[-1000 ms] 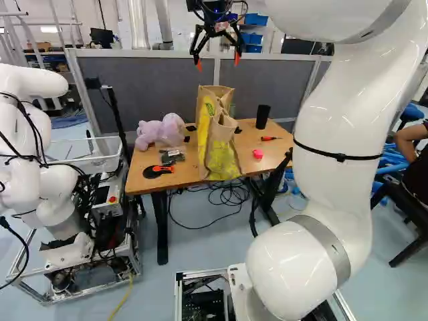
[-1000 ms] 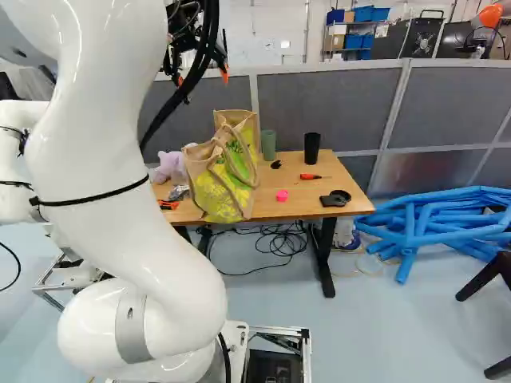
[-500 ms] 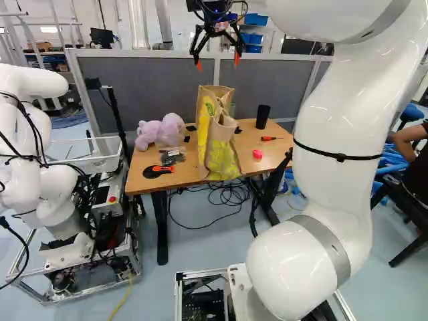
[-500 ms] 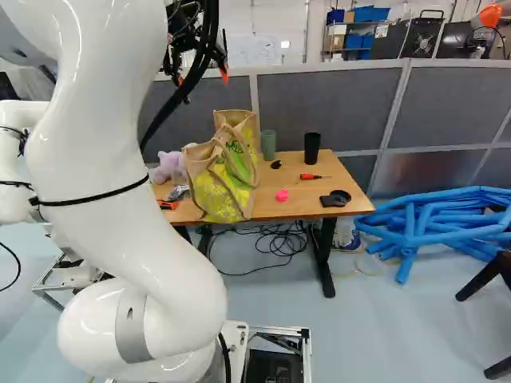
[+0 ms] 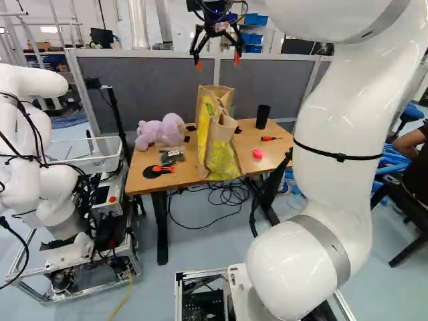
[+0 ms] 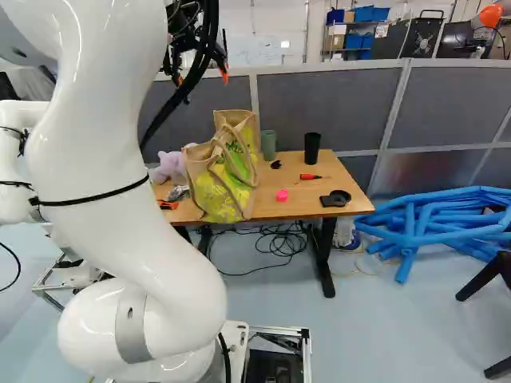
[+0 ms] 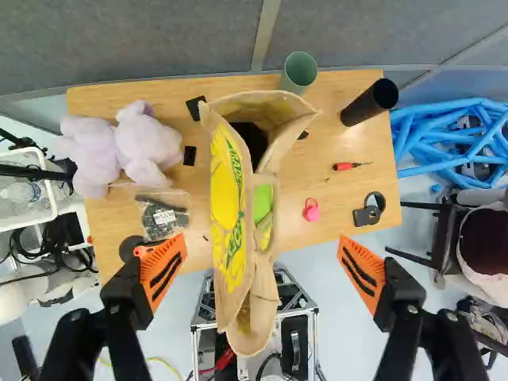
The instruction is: Pick up the bag on the ground and place it on the table
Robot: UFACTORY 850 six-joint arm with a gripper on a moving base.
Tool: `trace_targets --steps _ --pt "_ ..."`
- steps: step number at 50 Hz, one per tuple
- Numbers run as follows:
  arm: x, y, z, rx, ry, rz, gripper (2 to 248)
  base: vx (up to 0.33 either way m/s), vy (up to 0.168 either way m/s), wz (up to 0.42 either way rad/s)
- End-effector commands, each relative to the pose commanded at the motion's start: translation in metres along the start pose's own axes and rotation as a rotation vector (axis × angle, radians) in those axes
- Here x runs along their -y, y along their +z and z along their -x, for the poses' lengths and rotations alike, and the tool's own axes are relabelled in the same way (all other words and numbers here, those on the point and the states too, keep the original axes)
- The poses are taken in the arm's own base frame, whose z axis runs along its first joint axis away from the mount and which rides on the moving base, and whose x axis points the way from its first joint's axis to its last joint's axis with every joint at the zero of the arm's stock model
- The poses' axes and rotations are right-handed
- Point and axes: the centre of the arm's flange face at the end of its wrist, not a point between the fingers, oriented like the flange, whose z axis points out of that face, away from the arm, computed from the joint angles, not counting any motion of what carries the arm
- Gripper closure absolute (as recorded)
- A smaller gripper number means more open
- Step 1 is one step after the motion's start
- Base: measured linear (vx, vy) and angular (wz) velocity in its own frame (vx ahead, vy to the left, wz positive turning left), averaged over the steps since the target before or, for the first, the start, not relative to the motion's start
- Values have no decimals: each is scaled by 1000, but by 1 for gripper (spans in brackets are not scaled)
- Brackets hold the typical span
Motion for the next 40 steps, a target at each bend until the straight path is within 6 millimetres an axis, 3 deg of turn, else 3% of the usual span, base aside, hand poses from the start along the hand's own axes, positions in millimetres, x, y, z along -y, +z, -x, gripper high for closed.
trace_targets --steps 19,40 --pt "0 0 0 0 0 0 3 -15 -12 18" --pt "0 0 0 0 0 0 3 -113 -4 2"
